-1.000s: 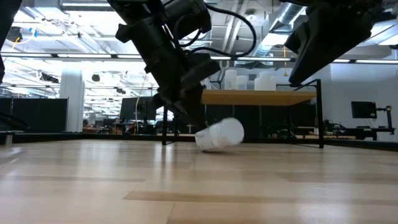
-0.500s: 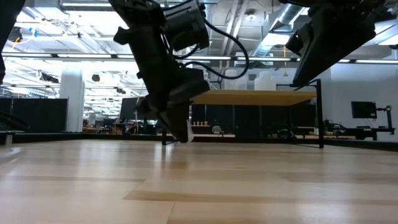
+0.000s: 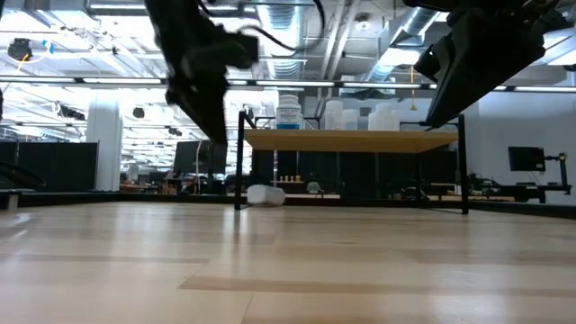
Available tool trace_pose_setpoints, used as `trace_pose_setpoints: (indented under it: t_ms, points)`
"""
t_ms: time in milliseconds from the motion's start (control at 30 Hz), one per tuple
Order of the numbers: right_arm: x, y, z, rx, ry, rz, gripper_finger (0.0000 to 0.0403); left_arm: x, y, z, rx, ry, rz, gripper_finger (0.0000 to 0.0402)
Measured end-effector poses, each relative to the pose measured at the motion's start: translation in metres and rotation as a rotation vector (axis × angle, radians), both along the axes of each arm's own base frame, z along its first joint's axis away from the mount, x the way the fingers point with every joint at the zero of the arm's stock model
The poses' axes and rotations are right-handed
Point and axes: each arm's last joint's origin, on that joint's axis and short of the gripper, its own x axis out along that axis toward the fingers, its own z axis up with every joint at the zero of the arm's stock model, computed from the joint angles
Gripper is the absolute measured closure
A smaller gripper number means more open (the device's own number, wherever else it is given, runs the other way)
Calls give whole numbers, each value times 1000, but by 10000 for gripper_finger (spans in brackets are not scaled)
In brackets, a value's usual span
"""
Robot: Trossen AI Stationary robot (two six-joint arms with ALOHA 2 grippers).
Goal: Pick and place medicine bottles onto shelf by color
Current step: Put the white blue pill bottle on the shelf
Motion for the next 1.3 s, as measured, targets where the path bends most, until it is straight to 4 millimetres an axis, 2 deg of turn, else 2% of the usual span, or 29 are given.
trace_pose_setpoints:
  t_ms: [200,367,533,667,733,833,967,1100,1200,1300]
  points:
    - [0,0,0,1,-1,0,394,-42,5,35,154,28,26,401]
    - [0,0,0,0,0,0,394,-78,31,42,201,7,68,401]
    - [1,-3,0,-2,4,-8,394,-106,67,20,139,-145,95,401]
    - [3,-7,-1,-9,9,-19,394,-115,100,-6,62,-455,81,401]
    - [5,-12,-1,-12,14,-33,394,-122,117,-18,56,-543,129,401]
    - [7,-17,-1,-12,15,-53,394,-136,140,-30,64,-556,231,401]
    - [9,-24,-1,-17,24,-76,394,-144,161,-33,92,-542,291,401]
    - [9,-29,-2,-27,45,-92,394,-143,181,-35,136,-540,203,401]
    - [10,-30,-2,-27,45,-95,394,-139,197,-42,148,-526,73,401]
    - [10,-30,-2,-27,45,-94,394,-135,219,-51,132,-582,16,401]
